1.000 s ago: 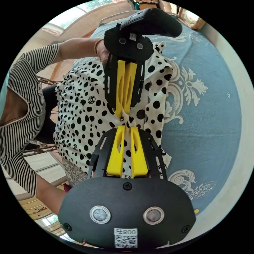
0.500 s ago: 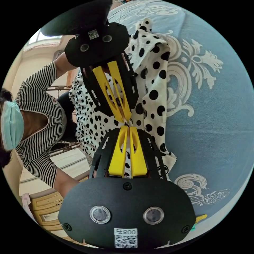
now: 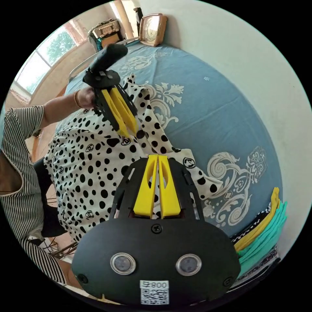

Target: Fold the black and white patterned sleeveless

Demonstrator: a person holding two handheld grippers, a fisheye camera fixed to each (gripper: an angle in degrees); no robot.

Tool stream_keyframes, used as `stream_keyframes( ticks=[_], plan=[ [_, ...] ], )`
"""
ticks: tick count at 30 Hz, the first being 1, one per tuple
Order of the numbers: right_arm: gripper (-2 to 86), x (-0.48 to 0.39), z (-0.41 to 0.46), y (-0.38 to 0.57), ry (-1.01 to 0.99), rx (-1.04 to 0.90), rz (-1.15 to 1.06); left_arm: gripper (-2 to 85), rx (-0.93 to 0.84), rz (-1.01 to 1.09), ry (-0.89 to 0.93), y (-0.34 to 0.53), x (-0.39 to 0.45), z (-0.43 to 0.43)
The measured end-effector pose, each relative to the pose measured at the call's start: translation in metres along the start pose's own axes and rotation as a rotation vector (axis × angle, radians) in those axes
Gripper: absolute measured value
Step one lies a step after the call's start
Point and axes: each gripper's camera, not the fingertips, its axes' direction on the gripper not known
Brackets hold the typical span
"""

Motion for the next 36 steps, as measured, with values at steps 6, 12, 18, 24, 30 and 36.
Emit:
stream_keyframes(
  ticks=[6,12,18,24,30,36],
  plan=[
    [0.2,0.004,0.028,0.090,0.144,0.024,0.157,1.7,0.101,-0.095,-0.268,0.084,0.014,-0.024],
    [0.1,0.029,0.008,0.179,0.050,0.159,0.280,0.4,0.152,-0.189,-0.453,0.153,0.014,-0.014],
    [0.1,0.031,-0.018,0.262,0.227,0.259,0.358,0.3,0.229,-0.238,-0.610,0.220,0.028,-0.010],
    [0.6,0.066,-0.010,0.329,0.135,0.238,0.452,1.3,0.183,-0.246,-0.614,0.261,0.029,-0.003],
    [6.0,0.089,-0.057,0.444,0.178,0.411,0.608,7.5,0.314,-0.369,-0.615,0.355,0.011,-0.040],
    [10.1,0.148,-0.058,0.526,-0.033,0.500,0.750,8.5,0.388,-0.522,-0.242,0.420,-0.065,-0.017]
  ],
)
